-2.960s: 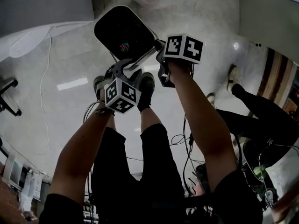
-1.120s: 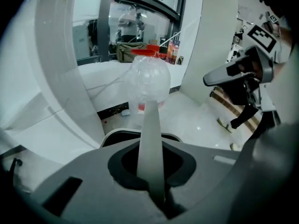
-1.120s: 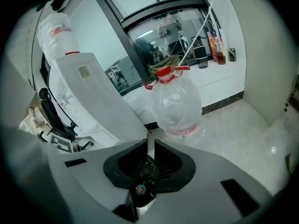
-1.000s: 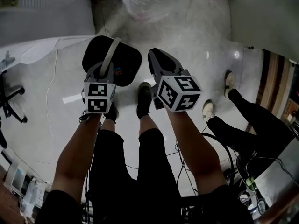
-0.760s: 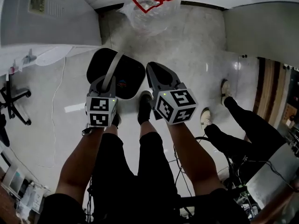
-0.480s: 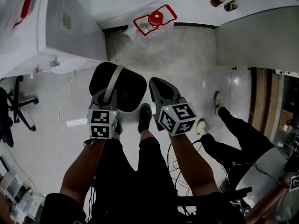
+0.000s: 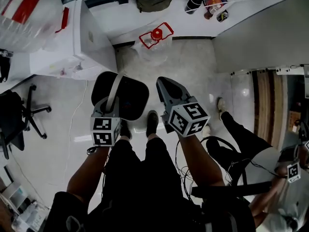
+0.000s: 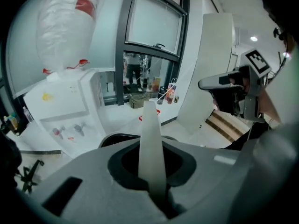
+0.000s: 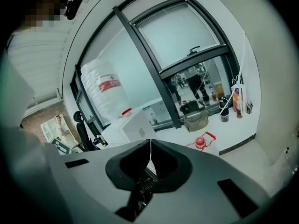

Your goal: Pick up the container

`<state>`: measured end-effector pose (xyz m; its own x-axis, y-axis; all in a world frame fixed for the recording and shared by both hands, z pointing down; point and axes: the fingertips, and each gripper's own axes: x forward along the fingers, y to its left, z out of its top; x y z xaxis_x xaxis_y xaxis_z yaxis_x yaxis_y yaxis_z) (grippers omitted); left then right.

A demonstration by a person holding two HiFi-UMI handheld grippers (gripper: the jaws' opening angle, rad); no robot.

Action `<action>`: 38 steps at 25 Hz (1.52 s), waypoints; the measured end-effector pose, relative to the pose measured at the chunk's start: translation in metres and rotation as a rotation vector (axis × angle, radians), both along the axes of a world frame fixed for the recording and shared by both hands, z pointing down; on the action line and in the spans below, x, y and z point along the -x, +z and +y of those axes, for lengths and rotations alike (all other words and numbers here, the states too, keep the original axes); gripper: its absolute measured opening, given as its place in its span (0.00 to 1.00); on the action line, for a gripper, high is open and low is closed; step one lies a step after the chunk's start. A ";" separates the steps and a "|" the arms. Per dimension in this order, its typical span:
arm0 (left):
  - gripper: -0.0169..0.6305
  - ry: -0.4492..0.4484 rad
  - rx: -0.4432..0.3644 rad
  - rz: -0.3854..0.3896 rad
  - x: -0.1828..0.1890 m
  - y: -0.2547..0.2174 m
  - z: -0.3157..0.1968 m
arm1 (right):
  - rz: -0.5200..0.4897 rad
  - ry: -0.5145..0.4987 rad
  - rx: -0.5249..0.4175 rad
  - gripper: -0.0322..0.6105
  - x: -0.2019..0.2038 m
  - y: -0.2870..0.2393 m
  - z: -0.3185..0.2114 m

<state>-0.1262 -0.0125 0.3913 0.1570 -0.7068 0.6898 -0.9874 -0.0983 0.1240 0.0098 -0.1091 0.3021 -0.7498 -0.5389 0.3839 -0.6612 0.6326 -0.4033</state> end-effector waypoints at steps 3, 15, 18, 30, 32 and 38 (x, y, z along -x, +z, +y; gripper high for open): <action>0.07 0.012 0.026 0.001 0.006 -0.034 0.021 | -0.023 -0.007 -0.037 0.07 0.002 -0.039 0.012; 0.07 -0.017 -0.066 0.029 0.011 -0.155 0.052 | -0.029 -0.028 -0.123 0.06 0.010 -0.130 0.044; 0.07 0.021 -0.107 -0.005 0.012 -0.178 0.057 | -0.030 -0.039 -0.152 0.06 0.012 -0.149 0.051; 0.07 0.074 -0.173 -0.008 0.017 -0.228 0.059 | -0.013 -0.013 -0.235 0.06 0.004 -0.198 0.054; 0.07 0.073 -0.184 0.003 0.017 -0.232 0.059 | -0.014 -0.009 -0.250 0.06 0.006 -0.204 0.051; 0.07 0.073 -0.194 0.000 0.020 -0.241 0.055 | -0.028 -0.010 -0.283 0.06 0.011 -0.217 0.045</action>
